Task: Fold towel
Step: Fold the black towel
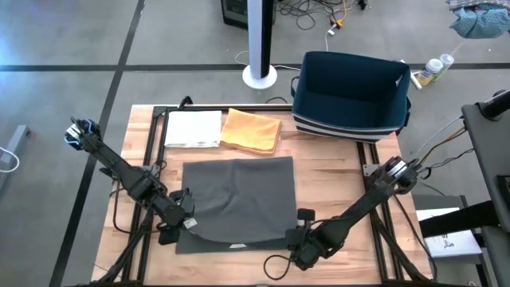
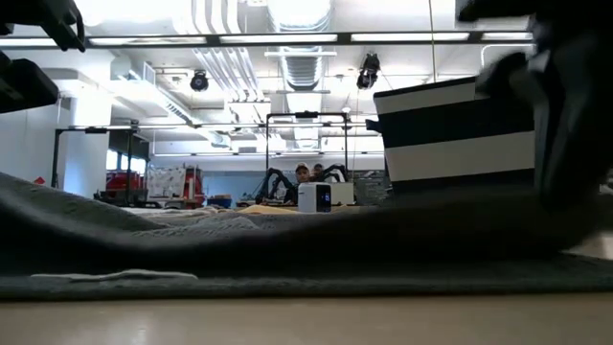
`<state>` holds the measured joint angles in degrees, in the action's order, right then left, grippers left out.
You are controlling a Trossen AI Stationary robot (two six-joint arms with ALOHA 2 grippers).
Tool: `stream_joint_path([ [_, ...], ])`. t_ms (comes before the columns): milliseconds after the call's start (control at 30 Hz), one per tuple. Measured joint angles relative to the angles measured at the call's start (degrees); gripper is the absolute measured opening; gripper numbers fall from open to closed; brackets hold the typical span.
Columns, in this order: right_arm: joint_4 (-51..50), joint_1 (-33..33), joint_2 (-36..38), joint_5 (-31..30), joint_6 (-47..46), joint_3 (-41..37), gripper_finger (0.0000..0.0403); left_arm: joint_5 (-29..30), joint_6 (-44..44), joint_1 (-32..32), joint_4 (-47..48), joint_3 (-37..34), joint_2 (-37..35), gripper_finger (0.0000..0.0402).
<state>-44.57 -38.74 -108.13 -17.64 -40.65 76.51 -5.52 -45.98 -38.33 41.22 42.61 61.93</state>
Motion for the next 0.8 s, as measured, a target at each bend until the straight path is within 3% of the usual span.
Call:
stream_joint_path([
  [100,-2.21,0.0,1.18,1.42,0.91,1.63,0.0009,0.0,-1.07,0.0,-0.27,0.0,-1.56,0.0008],
  [233,2.36,-0.29,1.48,7.53,0.78,2.17,0.0003,-2.09,-4.28,-2.5,-5.27,0.0,-1.87,0.0008],
  [600,21.17,-0.48,-5.77,13.03,-0.5,-0.63,0.0008,-3.07,-3.15,-6.64,-5.86,-2.86,6.33,0.001],
  [800,22.34,-0.34,-8.23,16.31,-1.94,-0.61,0.0009,-3.04,-1.69,-6.6,-5.9,-2.86,7.64,0.0015],
])
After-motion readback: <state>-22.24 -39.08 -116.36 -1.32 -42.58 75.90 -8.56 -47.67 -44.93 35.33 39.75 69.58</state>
